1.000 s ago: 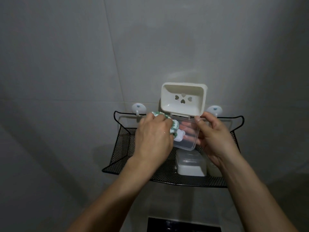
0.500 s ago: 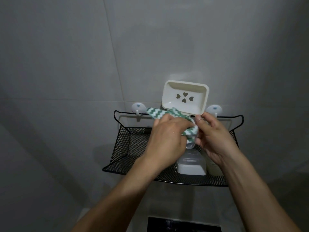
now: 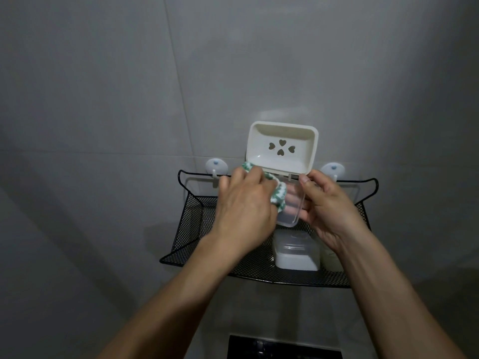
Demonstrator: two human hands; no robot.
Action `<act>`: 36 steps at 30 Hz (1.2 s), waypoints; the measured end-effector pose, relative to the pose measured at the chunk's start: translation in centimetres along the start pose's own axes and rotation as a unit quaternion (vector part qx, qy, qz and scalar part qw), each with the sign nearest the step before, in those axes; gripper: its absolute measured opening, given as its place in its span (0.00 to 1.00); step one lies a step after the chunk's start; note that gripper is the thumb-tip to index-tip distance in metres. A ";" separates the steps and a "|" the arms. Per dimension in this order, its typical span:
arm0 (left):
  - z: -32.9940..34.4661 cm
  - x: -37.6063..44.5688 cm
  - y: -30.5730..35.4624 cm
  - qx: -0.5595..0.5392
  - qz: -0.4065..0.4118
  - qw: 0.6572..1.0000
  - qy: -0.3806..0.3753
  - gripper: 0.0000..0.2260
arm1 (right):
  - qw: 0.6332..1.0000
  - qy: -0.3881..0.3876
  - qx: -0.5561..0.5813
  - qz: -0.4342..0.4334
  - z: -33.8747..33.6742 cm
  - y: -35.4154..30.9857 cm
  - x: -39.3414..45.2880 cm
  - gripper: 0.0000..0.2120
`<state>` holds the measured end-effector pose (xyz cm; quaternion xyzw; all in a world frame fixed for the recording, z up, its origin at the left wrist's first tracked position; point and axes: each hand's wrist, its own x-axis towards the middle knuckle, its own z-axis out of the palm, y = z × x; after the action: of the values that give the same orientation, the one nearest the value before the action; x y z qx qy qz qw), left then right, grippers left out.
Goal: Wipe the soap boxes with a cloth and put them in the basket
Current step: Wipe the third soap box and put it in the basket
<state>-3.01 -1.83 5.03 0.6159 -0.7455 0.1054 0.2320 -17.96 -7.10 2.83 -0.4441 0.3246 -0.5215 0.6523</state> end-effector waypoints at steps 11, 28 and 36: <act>-0.9 0.0 0.7 -0.116 0.079 0.982 -0.125 0.19 | 1.000 0.003 0.016 0.011 -0.2 -0.5 -0.2 0.10; -1.2 -0.2 2.1 -0.221 -0.028 0.965 -0.140 0.18 | 0.998 0.057 -0.004 -0.003 1.4 0.6 -0.5 0.07; -0.3 -1.3 3.1 -0.154 -0.038 0.987 -0.033 0.05 | 0.998 0.053 0.026 0.008 1.6 0.4 -1.0 0.07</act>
<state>-5.73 0.10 5.10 0.6040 -0.7359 -0.0404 0.3032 -16.57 -5.74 3.03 -0.3961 0.3488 -0.5472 0.6496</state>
